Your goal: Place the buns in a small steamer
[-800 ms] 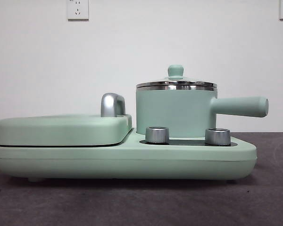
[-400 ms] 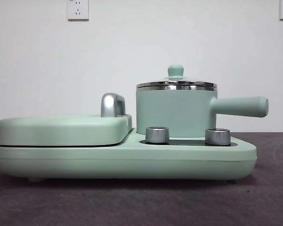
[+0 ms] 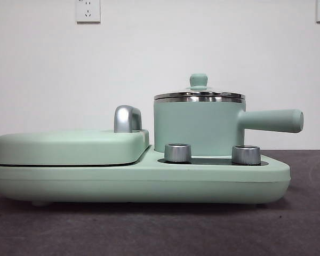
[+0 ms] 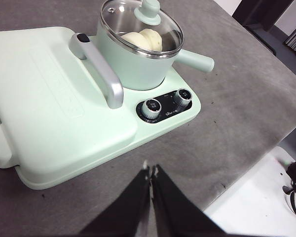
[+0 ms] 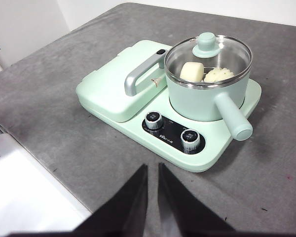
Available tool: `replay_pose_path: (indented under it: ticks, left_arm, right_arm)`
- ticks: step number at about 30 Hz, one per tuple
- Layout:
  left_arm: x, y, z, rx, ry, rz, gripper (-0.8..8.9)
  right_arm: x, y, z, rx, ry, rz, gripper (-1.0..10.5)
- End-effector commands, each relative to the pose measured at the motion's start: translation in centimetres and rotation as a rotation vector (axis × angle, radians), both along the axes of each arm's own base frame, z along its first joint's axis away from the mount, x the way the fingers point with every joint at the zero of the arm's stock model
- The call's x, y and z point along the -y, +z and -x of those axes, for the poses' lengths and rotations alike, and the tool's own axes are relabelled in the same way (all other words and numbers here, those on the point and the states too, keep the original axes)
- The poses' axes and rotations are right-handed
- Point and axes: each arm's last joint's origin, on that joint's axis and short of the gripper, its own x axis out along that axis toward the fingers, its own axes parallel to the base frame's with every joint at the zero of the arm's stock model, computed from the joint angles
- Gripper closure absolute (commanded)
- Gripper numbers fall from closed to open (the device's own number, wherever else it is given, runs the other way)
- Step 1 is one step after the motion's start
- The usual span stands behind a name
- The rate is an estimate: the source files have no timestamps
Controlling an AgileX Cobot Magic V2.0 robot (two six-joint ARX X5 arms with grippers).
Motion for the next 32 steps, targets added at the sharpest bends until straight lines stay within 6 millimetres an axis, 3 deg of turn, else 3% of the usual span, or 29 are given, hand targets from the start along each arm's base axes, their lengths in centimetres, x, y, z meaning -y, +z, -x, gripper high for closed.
replay_pose_path:
  ticks: [1, 13, 19, 25, 32]
  left_arm:
    - [0.1, 0.2, 0.0, 0.006, 0.003, 0.009, 8.07]
    - [-0.5, 0.3, 0.4, 0.037, 0.026, 0.036, 8.07]
    - [-1.7, -0.1, 0.2, 0.086, 0.197, 0.033, 8.07]
    - [-3.0, -2.6, -0.8, 0.325, 0.386, -0.071, 8.07]
    - [-3.8, -7.6, -2.4, 0.508, 0.544, -0.081, 8.07]
  right_arm:
    - [0.1, 0.3, 0.1, 0.02, 0.007, -0.006, 9.2]
    - [0.1, 0.3, 0.1, 0.02, 0.007, -0.006, 9.2]
    - [0.1, 0.3, 0.1, 0.02, 0.007, -0.006, 9.2]
    - [0.1, 0.3, 0.1, 0.02, 0.007, -0.006, 9.2]
    - [0.1, 0.3, 0.1, 0.02, 0.007, -0.006, 9.2]
